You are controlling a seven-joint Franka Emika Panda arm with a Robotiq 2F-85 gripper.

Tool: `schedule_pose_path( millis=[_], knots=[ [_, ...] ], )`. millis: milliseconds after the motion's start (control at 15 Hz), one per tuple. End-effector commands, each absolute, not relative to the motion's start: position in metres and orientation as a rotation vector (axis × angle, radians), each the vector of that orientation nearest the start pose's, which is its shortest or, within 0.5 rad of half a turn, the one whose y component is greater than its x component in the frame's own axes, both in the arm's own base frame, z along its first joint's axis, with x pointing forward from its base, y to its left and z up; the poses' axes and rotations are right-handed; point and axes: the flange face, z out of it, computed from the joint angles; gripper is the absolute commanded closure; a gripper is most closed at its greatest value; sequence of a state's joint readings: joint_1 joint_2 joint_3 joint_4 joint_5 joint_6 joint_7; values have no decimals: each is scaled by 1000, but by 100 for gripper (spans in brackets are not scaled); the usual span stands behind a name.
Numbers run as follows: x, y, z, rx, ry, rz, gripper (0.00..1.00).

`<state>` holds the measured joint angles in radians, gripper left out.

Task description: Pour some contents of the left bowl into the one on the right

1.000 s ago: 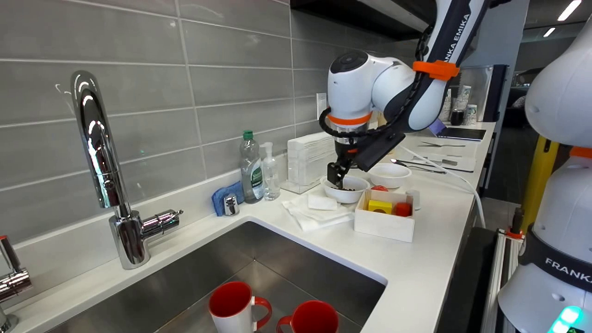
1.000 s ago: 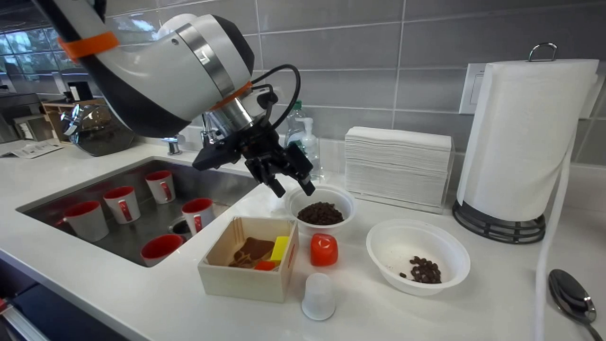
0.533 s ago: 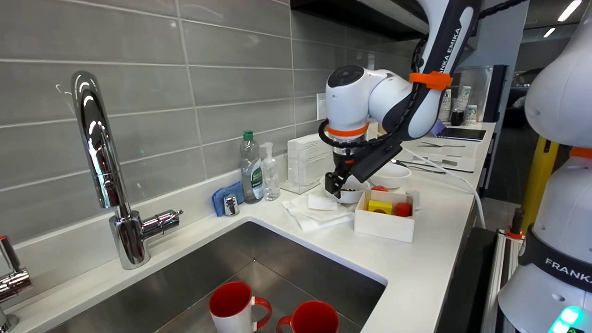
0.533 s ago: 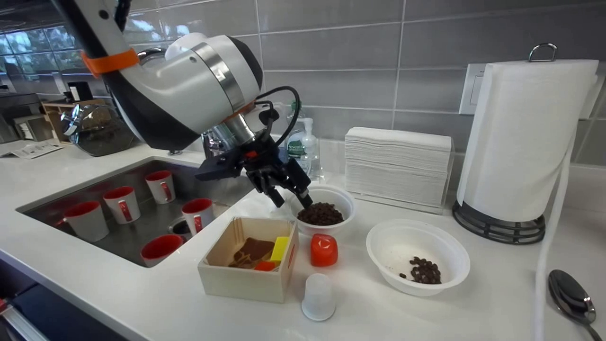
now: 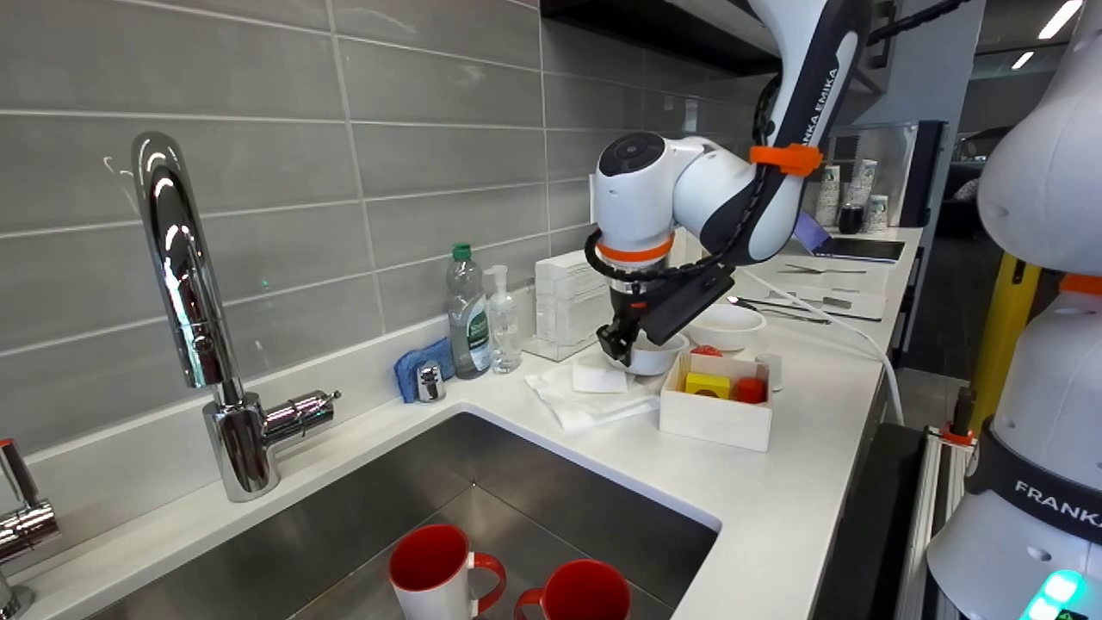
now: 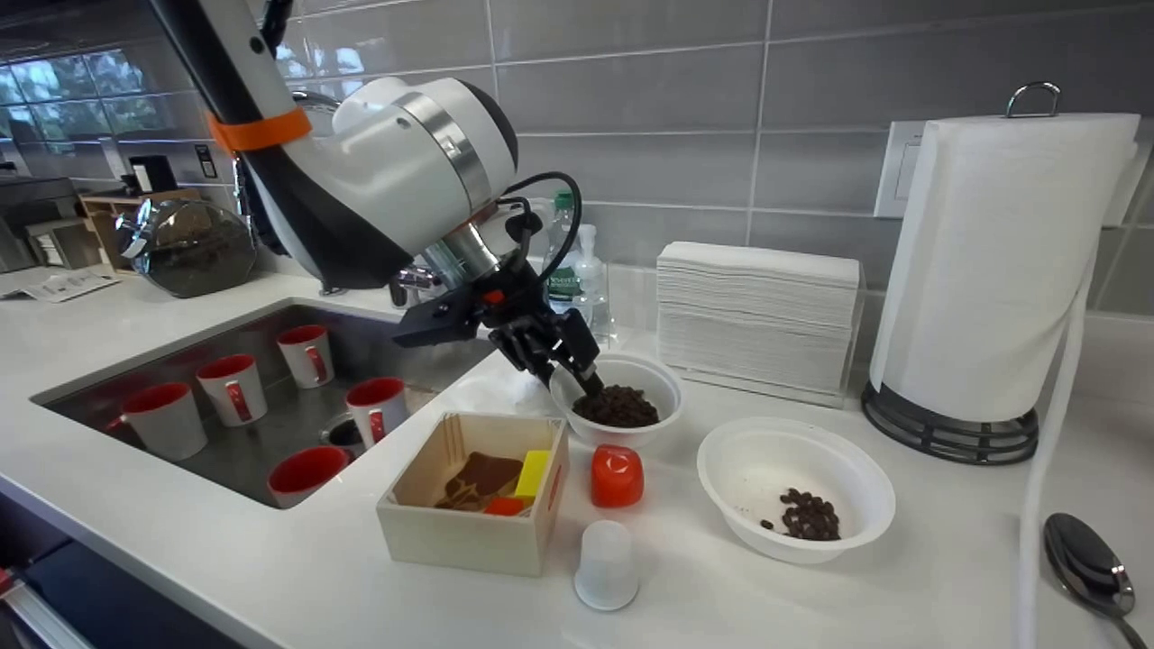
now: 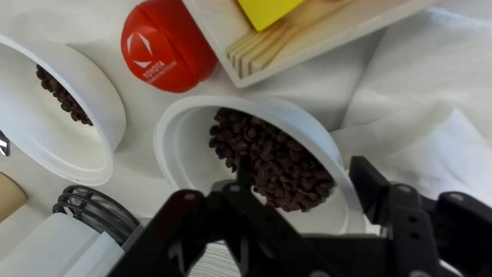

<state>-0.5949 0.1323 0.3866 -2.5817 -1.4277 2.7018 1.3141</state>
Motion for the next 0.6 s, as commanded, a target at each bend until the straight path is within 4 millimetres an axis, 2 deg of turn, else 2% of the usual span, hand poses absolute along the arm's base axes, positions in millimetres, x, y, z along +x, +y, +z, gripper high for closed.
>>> schedule_pose_path(
  millis=[0, 200, 267, 533],
  knots=[
    [429, -42, 201, -3516, 340, -605, 69],
    [429, -36, 198, -3504, 323, -625, 96],
    [428, -35, 197, -3499, 329, -631, 100],
    [429, -35, 199, -3478, 367, -665, 100]
  ],
)
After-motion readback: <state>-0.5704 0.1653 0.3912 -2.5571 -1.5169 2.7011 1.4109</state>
